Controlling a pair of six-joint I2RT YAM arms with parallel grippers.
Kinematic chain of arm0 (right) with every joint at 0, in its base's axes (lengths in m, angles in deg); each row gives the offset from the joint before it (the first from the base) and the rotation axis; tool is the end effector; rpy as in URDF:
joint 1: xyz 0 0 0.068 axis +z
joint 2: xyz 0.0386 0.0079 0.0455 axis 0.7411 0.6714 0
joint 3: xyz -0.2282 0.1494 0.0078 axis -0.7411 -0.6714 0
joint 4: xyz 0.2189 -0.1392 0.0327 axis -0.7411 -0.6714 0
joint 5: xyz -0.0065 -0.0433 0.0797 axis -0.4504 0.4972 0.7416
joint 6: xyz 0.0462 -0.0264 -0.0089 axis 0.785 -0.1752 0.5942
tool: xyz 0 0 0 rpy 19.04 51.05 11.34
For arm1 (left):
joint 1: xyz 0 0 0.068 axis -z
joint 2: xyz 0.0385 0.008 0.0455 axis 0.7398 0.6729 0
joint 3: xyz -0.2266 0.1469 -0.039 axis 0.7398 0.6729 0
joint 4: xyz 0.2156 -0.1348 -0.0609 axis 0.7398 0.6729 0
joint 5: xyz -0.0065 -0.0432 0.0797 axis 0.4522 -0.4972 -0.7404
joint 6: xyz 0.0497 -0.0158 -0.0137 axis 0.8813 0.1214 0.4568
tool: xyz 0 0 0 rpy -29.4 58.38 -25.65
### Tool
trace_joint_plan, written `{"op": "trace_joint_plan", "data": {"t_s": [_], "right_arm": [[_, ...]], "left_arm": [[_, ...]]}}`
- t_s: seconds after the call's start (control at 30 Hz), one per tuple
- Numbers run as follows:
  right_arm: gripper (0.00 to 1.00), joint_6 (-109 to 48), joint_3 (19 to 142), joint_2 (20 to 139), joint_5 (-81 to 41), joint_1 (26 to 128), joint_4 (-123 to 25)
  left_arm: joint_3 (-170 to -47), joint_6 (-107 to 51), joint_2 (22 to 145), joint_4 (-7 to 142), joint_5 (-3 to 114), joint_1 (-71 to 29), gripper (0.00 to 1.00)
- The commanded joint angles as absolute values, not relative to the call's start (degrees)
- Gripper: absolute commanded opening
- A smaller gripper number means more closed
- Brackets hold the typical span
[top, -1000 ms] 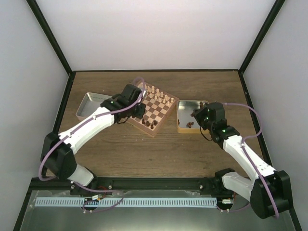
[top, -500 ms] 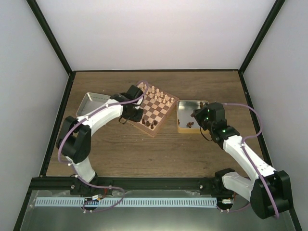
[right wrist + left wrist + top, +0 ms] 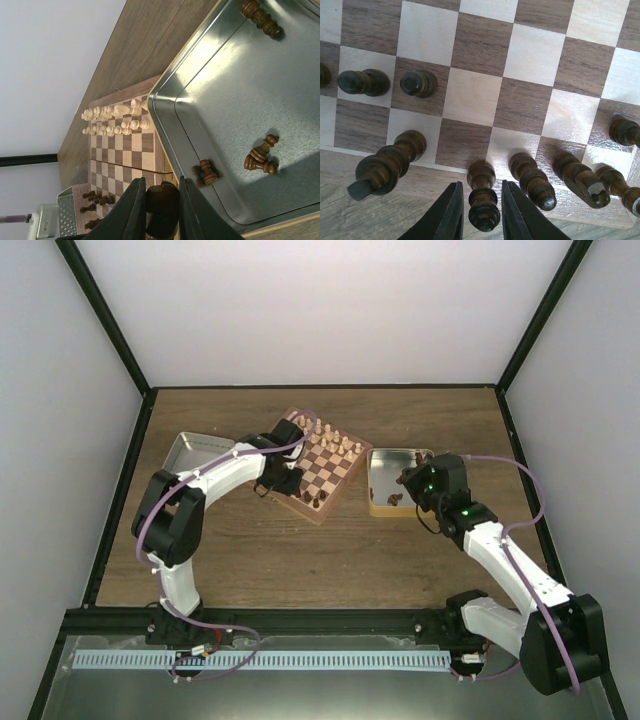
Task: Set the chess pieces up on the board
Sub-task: Place the chess piece on the chessboard, then adjust the chess piece on the chessboard.
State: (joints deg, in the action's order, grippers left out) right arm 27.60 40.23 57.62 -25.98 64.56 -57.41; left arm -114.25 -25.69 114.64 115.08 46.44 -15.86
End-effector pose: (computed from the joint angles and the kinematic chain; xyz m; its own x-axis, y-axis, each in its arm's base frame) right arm 0.2162 0.0660 0.2378 -0.4997 0.7968 -0.3396 0.3382 0.5405 0.7704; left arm 0.3140 -0.1945 0.1996 -0.8843 0.3683 -0.2869 0.3931 0.9189 -0.0320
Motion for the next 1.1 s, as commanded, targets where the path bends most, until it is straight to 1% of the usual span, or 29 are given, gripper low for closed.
{"op": "trace_joint_plan", "data": {"t_s": [0.0,0.3,0.4,0.53,1.07], "right_arm": [[0.15,26.9,40.1,57.6,-26.4,64.4,-57.1],[0.15,26.9,40.1,57.5,-26.1,64.4,-57.0],[0.15,26.9,40.1,57.5,-26.0,64.4,-57.0],[0.15,26.9,40.0,57.4,-26.1,64.4,-57.1],[0.15,27.0,40.1,57.2,-26.0,64.4,-57.1]], "left_arm": [[-115.9,-25.1,115.4,114.5,46.7,-16.0,0.24],[-115.9,-25.7,112.2,114.6,46.0,-16.0,0.33],[-115.6,-26.0,111.4,114.6,45.6,-16.0,0.32],[-115.0,-26.4,110.5,113.9,45.4,-16.0,0.29],[-113.2,-26.0,113.1,113.5,46.4,-16.0,0.28]]}}
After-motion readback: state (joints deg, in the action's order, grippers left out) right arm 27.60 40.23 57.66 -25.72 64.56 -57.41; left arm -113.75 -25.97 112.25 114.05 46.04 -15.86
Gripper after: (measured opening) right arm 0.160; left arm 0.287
